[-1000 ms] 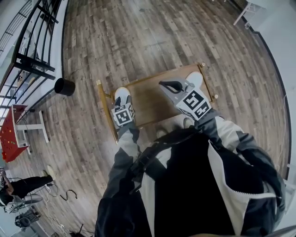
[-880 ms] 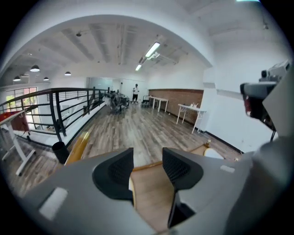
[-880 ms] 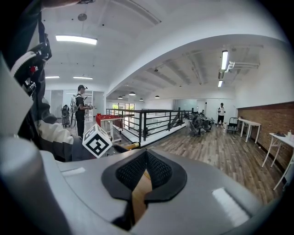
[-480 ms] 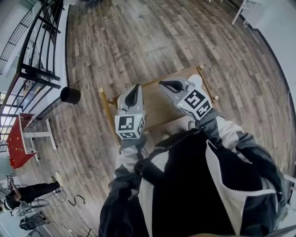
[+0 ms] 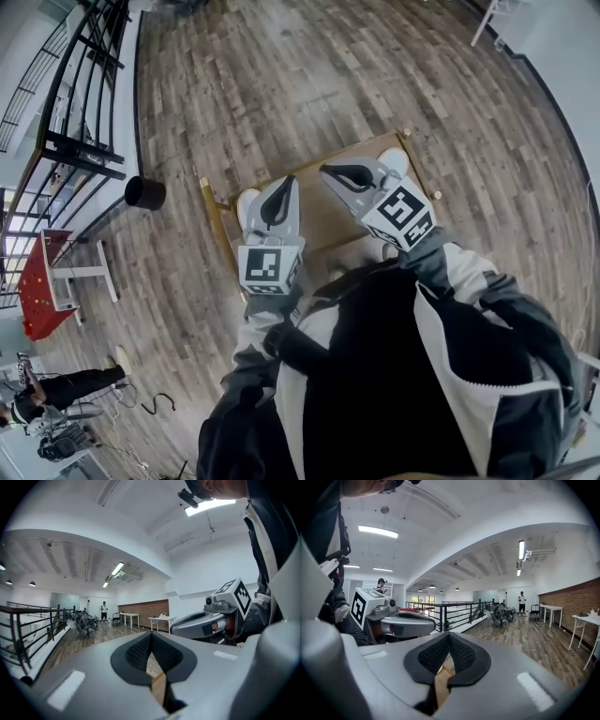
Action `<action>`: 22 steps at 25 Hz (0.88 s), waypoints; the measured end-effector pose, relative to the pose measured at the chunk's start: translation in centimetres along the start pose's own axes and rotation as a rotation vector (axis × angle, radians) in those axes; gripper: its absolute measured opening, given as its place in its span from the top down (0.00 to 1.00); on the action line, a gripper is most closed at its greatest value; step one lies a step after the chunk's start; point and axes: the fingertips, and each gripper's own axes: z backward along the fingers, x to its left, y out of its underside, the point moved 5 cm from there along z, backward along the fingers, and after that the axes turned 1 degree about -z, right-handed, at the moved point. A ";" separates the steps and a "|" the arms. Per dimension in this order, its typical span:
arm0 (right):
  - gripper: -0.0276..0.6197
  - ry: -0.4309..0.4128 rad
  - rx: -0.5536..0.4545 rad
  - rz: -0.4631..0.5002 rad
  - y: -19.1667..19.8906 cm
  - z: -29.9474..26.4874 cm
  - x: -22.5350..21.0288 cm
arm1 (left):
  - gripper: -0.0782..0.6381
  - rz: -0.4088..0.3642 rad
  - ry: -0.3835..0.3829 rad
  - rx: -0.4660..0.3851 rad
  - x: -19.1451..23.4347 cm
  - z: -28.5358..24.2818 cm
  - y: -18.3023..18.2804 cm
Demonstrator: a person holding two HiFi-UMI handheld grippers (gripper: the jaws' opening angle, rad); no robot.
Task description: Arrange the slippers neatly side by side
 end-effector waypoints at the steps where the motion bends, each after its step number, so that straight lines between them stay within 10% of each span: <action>1: 0.95 0.001 0.000 0.003 0.1 0.1 0.0 | 0.87 0.008 -0.004 0.000 0.1 0.1 0.0; 7: 0.94 0.065 0.093 -0.008 3.2 -0.3 -2.1 | 0.87 0.036 -0.044 -0.020 0.9 0.1 0.1; 11: 0.74 0.163 0.242 -0.137 9.5 -0.3 -6.1 | 0.87 0.057 -0.033 -0.008 1.6 -1.0 0.9; 22: 0.63 0.443 0.555 -0.458 24.8 3.9 -11.8 | 0.87 0.079 0.044 0.028 0.3 -1.2 1.8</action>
